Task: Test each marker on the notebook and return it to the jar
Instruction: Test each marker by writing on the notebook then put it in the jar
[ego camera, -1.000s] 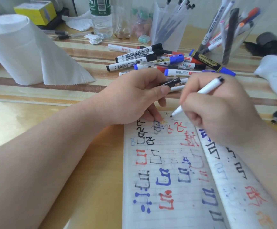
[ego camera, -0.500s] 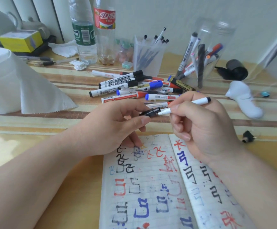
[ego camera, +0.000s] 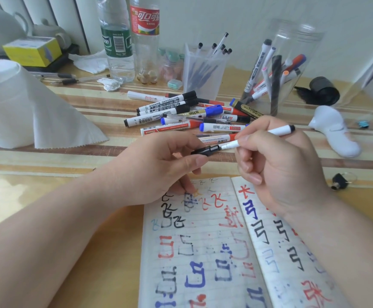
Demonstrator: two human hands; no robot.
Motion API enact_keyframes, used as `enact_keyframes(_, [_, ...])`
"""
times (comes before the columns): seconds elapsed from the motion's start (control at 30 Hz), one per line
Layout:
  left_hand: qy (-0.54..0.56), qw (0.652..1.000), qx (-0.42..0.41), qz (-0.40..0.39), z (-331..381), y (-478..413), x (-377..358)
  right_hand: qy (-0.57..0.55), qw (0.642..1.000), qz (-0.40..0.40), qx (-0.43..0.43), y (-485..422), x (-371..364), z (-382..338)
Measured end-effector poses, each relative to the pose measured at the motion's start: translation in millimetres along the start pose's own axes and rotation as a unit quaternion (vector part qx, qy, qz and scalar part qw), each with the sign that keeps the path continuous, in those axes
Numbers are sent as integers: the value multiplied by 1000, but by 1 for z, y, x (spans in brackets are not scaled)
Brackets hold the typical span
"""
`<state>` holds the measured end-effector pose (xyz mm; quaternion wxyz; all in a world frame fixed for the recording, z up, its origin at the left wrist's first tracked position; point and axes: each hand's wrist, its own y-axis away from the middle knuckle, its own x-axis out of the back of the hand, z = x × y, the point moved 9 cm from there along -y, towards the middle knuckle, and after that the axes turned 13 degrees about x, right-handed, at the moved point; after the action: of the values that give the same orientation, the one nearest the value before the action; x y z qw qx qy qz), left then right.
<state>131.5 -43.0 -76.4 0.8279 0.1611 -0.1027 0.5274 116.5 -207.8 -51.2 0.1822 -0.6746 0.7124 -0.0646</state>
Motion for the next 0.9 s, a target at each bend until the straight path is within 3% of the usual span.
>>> enact_keyframes(0.27, [-36,998,-44,38,7,5,5,35,996,-75,-18,4,-14,5])
enact_keyframes(0.6, [-149,967,-152,138,32,21,11,-5,999,-30,-28,8,-20,8])
enact_keyframes(0.9, [-69,986,-118,93,25,17,14,-25,998,-11,52,2,-22,-3])
